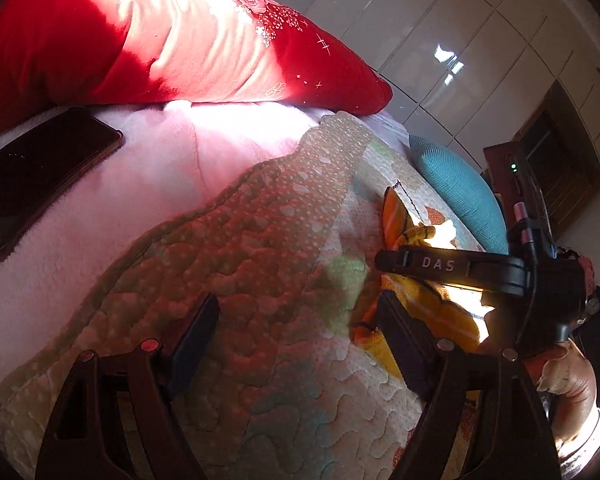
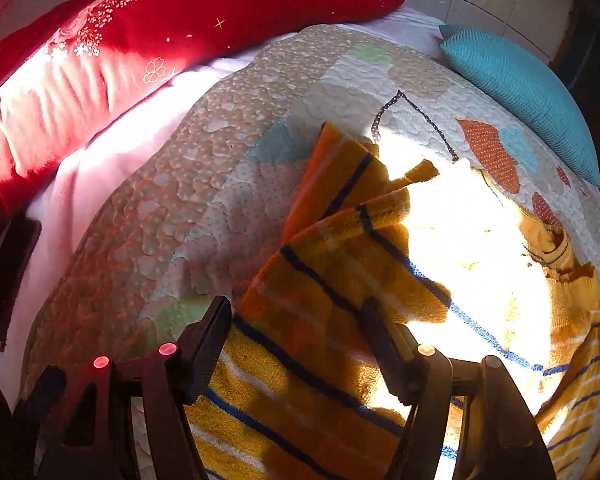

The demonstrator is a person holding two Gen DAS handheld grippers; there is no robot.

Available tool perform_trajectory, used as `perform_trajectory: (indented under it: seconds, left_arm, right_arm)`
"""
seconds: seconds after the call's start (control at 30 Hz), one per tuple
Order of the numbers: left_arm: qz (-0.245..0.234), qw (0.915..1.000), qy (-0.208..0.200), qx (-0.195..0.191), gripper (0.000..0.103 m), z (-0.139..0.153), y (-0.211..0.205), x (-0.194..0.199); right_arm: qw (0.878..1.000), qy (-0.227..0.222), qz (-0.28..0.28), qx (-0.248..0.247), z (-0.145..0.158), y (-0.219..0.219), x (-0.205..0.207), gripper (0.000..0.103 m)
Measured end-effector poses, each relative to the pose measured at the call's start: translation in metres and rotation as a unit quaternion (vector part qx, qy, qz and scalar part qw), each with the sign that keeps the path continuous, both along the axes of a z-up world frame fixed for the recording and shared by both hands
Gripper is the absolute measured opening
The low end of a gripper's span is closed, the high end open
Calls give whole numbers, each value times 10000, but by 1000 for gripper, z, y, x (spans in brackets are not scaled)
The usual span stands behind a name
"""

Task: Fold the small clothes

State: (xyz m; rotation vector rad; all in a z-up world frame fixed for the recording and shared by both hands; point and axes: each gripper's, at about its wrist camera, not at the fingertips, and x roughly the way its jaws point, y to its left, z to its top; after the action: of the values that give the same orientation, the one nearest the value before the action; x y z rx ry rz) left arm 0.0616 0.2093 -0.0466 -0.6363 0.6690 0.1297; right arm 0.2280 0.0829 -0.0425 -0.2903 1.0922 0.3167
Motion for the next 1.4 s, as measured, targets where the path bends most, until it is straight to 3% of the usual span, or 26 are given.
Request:
perform_trajectory:
  seconds: [0.1,0.2,0.23,0.3,0.43,0.57,0.73,0.87,0.97,1.1,1.17,1.23,1.27,1.33,1.4]
  left_arm:
    - [52,9999,-40,-91,80,0,4,-1]
    - [105,9998,-70,-139,80,0,6,-4]
    - [122,9998,-74,-137,80,0,7,-5]
    - [169,9997,-98,-111,80,2,6,-6]
    - [242,9995,-197,-40,80,6,3,-8]
    - [152,9997,-154,63,80,13,-9,-2]
    - [-355,9992,-149,94,80,28,-41,7]
    - [-861,9955,-107,387,80,40,-80,14]
    - [-1155,9912,-21,648,80,46,-108,21]
    - [-1520,9852,87,786,80,53,-139,31]
    - [-1615,9825,105,926,80,58,-152,34]
    - [-1672,9800,118,1076,80,61,-165,36]
    - [-1704,9789,132,1121,80,61,-171,38]
    - [-1795,9770,187,1135,80,62,-184,42]
    - [-1922,9749,212,1102,80,63,-198,45]
  right_arm:
    - [9972,-270,52,-701,-11,14,-4,73]
    - [9941,-510,-27,-961,-13,17,-8,43]
    - [9937,-554,9,-971,-13,17,-10,37]
    - [9950,-577,27,-819,-8,12,-11,21]
    - [9984,-336,-227,406,23,-32,-5,16]
    - [9876,-531,-612,1346,68,-108,-3,16]
    - [9646,-931,-1347,2067,105,-240,-10,16]
    - [9457,-1002,-2078,2292,88,-342,-18,16]
    - [9325,-683,-2387,2623,53,-399,-24,17]
    - [9257,-616,-2597,2679,29,-435,-46,23]
    - [9205,-769,-2694,2724,39,-450,-59,34]
    - [9200,-1086,-2644,2683,58,-458,-73,35]
    - [9211,-1213,-2555,2675,68,-456,-78,36]
    - [9267,-1310,-2264,2697,84,-445,-81,55]
    - [9420,-1263,-2033,2353,86,-423,-75,62]
